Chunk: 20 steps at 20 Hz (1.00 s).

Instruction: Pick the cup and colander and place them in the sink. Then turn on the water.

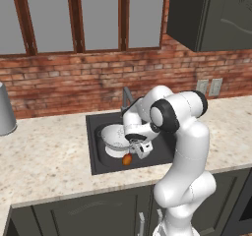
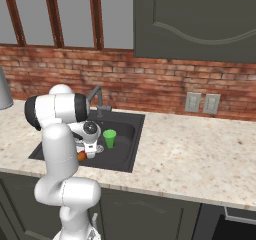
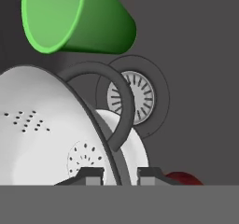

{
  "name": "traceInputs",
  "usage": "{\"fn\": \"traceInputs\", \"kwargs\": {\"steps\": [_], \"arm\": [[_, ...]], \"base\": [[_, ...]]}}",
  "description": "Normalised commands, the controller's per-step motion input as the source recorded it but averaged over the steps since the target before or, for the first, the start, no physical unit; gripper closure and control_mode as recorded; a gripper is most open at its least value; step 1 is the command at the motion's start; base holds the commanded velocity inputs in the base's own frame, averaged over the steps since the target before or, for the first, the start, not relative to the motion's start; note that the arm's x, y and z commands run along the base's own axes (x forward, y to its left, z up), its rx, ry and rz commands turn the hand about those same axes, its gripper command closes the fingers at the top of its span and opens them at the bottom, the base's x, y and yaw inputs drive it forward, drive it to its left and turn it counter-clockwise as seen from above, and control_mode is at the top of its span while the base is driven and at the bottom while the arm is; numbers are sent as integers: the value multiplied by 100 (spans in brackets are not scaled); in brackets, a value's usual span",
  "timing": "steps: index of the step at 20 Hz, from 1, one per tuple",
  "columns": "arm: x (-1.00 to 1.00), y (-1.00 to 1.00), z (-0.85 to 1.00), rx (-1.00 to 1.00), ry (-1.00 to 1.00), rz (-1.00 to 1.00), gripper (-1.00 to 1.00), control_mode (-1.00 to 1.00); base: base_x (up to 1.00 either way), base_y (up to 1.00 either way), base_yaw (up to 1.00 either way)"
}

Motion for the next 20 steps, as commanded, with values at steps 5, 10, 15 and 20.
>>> {"fn": "traceInputs", "kwargs": {"steps": [5,10,15,20], "arm": [[0,0,0,0,0,0,-100,-100],[0,0,0,0,0,0,-100,-100],[0,0,0,0,0,0,-100,-100],[0,-3,4,0,0,0,-100,-100]], "base": [[0,0,0],[0,0,0],[0,0,0],[0,0,0]]}}
